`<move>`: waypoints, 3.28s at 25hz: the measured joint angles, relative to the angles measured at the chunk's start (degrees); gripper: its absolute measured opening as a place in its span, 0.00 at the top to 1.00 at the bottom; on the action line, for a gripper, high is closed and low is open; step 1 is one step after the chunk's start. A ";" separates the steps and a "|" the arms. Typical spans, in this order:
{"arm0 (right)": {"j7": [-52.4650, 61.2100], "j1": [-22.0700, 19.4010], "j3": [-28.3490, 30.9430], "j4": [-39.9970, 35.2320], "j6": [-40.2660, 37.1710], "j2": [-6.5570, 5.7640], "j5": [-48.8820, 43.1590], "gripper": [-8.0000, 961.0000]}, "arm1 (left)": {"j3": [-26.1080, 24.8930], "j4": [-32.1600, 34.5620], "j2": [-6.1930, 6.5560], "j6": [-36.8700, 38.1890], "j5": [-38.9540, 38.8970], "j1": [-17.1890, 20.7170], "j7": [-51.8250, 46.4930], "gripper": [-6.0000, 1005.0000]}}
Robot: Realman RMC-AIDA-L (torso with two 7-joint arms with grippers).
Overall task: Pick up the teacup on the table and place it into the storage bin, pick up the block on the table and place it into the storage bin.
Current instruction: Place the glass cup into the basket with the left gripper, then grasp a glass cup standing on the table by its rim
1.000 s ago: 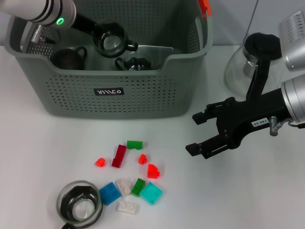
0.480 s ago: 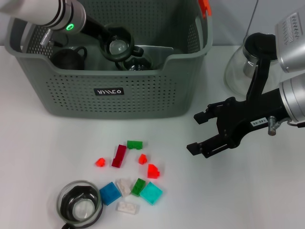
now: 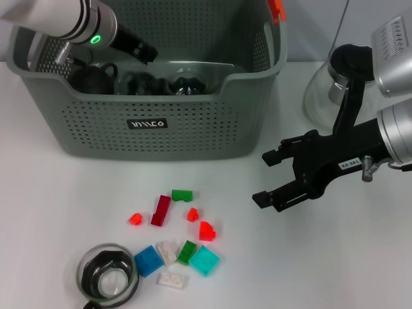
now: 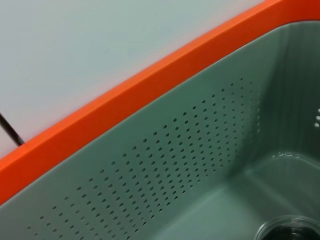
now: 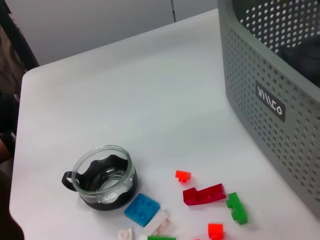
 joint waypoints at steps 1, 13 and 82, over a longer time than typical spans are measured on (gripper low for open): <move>0.00 0.00 0.00 0.00 0.07 0.00 0.00 0.02 | 0.00 0.07 0.00 0.07 0.01 0.01 0.01 0.68; -0.08 -0.24 -0.01 0.08 1.26 0.00 0.01 0.02 | -3.81 25.03 -1.88 14.63 -6.34 5.85 -2.23 0.34; -0.87 1.85 1.18 5.12 5.74 0.53 0.44 0.02 | 4.60 31.61 -5.94 51.37 -5.36 30.52 20.70 0.27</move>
